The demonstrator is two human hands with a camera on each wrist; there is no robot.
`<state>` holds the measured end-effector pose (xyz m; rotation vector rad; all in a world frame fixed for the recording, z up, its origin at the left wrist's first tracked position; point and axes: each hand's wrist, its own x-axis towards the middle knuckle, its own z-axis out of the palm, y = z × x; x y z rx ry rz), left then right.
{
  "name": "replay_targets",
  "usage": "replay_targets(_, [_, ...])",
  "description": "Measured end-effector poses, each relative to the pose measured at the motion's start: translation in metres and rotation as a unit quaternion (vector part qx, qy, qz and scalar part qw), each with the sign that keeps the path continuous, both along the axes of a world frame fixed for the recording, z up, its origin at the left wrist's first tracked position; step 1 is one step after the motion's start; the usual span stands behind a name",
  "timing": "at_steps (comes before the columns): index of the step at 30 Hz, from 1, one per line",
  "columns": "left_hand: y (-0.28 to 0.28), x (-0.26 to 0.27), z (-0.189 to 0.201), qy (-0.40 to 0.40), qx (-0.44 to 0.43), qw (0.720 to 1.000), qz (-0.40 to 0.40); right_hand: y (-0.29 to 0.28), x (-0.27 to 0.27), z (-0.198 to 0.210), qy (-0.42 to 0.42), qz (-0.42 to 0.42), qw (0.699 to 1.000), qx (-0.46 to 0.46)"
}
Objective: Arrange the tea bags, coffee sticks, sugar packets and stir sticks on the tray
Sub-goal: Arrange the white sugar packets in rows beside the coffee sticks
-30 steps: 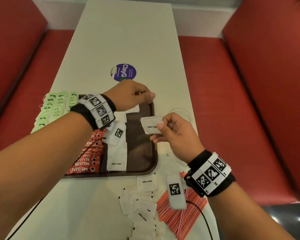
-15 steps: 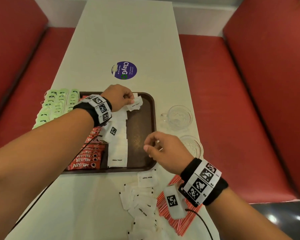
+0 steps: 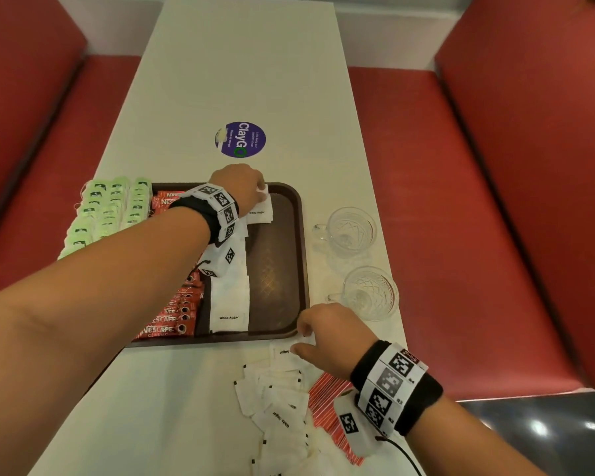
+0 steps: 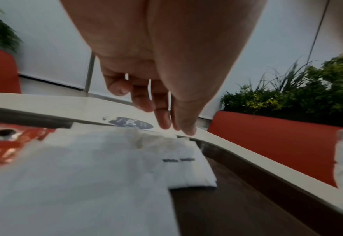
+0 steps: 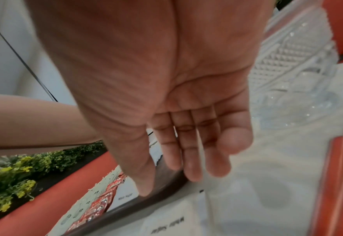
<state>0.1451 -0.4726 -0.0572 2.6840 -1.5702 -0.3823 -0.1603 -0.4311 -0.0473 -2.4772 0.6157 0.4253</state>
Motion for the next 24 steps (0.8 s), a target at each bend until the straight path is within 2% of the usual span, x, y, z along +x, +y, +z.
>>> replay_targets(2, [-0.004,-0.012,-0.002,0.017,-0.006,0.999,-0.038,0.001,0.000,-0.004,0.021,-0.007,1.000,-0.022])
replay_targets(4, [-0.008,-0.023,-0.003,0.020,0.036,0.996,-0.078,0.002,0.001,-0.007,0.038,-0.019,0.998,-0.037])
replay_targets(7, [-0.007,-0.029,-0.001,0.009,0.085,0.993,-0.077,0.002,0.000,-0.011,0.055,-0.043,0.997,-0.040])
replay_targets(9, [-0.001,-0.031,0.004,0.016,0.063,0.995,-0.071,0.003,-0.001,-0.013,0.062,-0.058,0.996,-0.035])
replay_targets(12, [0.019,-0.043,0.024,0.042,-0.021,0.996,-0.072,0.007,-0.003,-0.015,0.066,-0.080,0.994,-0.032])
replay_targets(16, [0.066,-0.081,0.051,0.085,-0.079,0.989,-0.092,0.011,-0.002,-0.015,0.079,-0.106,0.991,-0.034])
replay_targets(20, [0.124,-0.129,0.055,0.140,-0.008,0.981,-0.137,0.016,-0.002,-0.015,0.089,-0.121,0.988,-0.037])
replay_targets(24, [0.167,-0.162,0.029,0.150,0.053,0.972,-0.174,0.020,-0.004,-0.013,0.081,-0.129,0.987,-0.043])
